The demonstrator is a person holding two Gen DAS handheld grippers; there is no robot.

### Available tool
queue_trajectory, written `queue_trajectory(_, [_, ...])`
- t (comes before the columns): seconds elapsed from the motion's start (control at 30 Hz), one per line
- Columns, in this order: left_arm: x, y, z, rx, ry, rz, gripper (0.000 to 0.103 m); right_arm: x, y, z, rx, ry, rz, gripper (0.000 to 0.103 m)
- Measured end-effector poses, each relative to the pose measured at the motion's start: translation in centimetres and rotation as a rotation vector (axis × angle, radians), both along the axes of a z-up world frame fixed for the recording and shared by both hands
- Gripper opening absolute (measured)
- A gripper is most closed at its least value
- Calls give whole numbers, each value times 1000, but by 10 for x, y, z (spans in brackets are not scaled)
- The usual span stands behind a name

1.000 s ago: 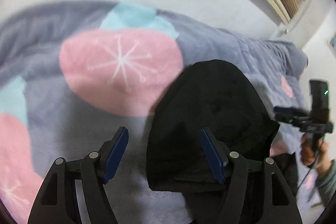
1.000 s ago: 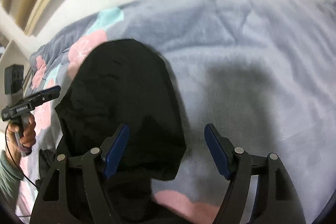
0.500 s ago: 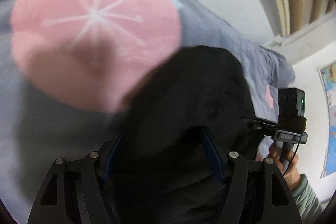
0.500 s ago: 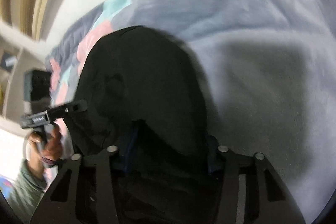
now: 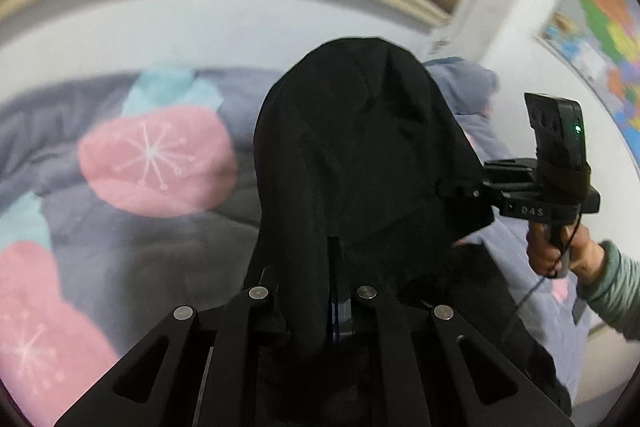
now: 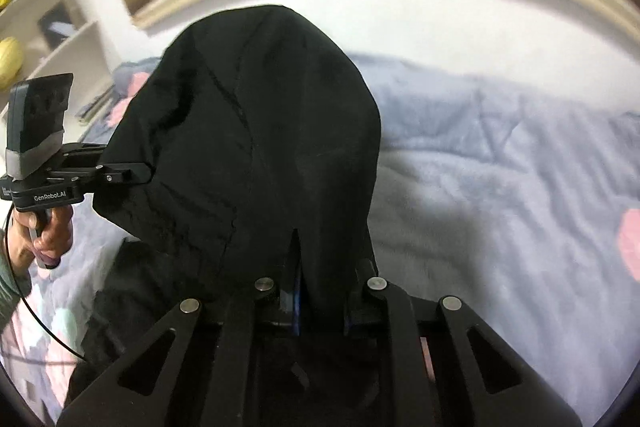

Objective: Fold large clothes
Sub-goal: 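Fold the held hood down over the jacket body with both grippers, release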

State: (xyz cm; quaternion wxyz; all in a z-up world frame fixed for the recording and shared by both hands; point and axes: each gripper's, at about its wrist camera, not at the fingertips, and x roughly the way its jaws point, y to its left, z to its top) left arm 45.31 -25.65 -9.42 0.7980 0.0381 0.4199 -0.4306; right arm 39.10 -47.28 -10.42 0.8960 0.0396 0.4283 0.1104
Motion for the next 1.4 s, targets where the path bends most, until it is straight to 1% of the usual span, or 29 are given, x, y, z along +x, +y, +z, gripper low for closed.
queue_trajectory(0.1, [-47,15,27,9,-53,-31,12,-61,19,30,-41,-72,-4,17])
queue_trajectory(0.13, [-72,21,36,14,-76,-45,12,-80,26,38,-60,-91,-7,17])
queue_trajectory(0.23, [-126,40,49,18,-94,-66,12,-144,43,52,-108,-127,-20,17])
queue_trajectory(0.3, [-165,52,48,33,-89,-77,12,-177,53,54,-133,-125,-24,17])
queue_trajectory(0.33, [-183,57,44,45,-75,-83,13,-200,60,50,-140,-102,-27,19])
queue_trajectory(0.37, [-199,64,37,60,-59,-82,14,-212,63,45,-136,-72,-27,21])
queue_trajectory(0.43, [-224,76,16,107,-3,-70,16,-242,67,25,-124,29,-29,24])
queue_trajectory(0.47, [-237,84,-1,135,46,-57,16,-255,66,14,-119,85,-39,31])
queue_trajectory(0.53, [-257,100,-30,189,138,-28,16,-278,59,-6,-100,182,-75,32])
queue_trajectory(0.57, [-265,108,-41,206,178,-19,16,-288,55,-14,-93,222,-97,32])
queue_trajectory(0.6, [-272,115,-47,215,207,-4,16,-296,51,-18,-90,247,-119,32])
queue_trajectory(0.63, [-278,123,-49,214,218,12,16,-304,47,-20,-85,266,-140,32])
queue_trajectory(0.73, [-280,131,-35,186,210,50,16,-309,40,-9,-60,265,-185,35])
queue_trajectory(0.77, [-276,130,-23,164,186,61,16,-306,40,1,-45,241,-192,36])
queue_trajectory(0.8, [-271,126,-14,142,163,66,16,-300,35,8,-36,220,-199,40])
queue_trajectory(0.9, [-257,103,14,92,98,58,16,-274,56,35,-10,130,-213,48])
queue_trajectory(0.93, [-250,92,24,70,84,58,16,-263,61,41,1,111,-221,48])
queue_trajectory(1.0, [-235,75,34,32,80,62,16,-235,69,44,37,99,-229,49])
queue_trajectory(1.03, [-226,66,36,15,83,67,16,-229,72,40,50,105,-231,49])
queue_trajectory(1.07, [-219,57,34,6,98,66,16,-215,77,33,65,124,-239,49])
queue_trajectory(1.13, [-210,42,19,20,144,54,16,-199,82,15,81,173,-232,49])
queue_trajectory(1.2, [-208,31,-6,44,214,32,16,-185,90,-23,87,281,-211,49])
queue_trajectory(1.27, [-214,28,-40,90,293,15,16,-194,91,-62,69,369,-196,49])
queue_trajectory(1.3, [-220,29,-64,132,341,9,16,-199,90,-76,61,398,-192,49])
queue_trajectory(1.33, [-225,30,-86,167,399,3,16,-204,92,-103,48,460,-186,49])
queue_trajectory(1.37, [-227,32,-108,193,464,4,16,-203,92,-123,44,499,-187,49])
queue_trajectory(1.4, [-230,36,-132,206,525,27,16,-205,91,-141,48,510,-194,49])
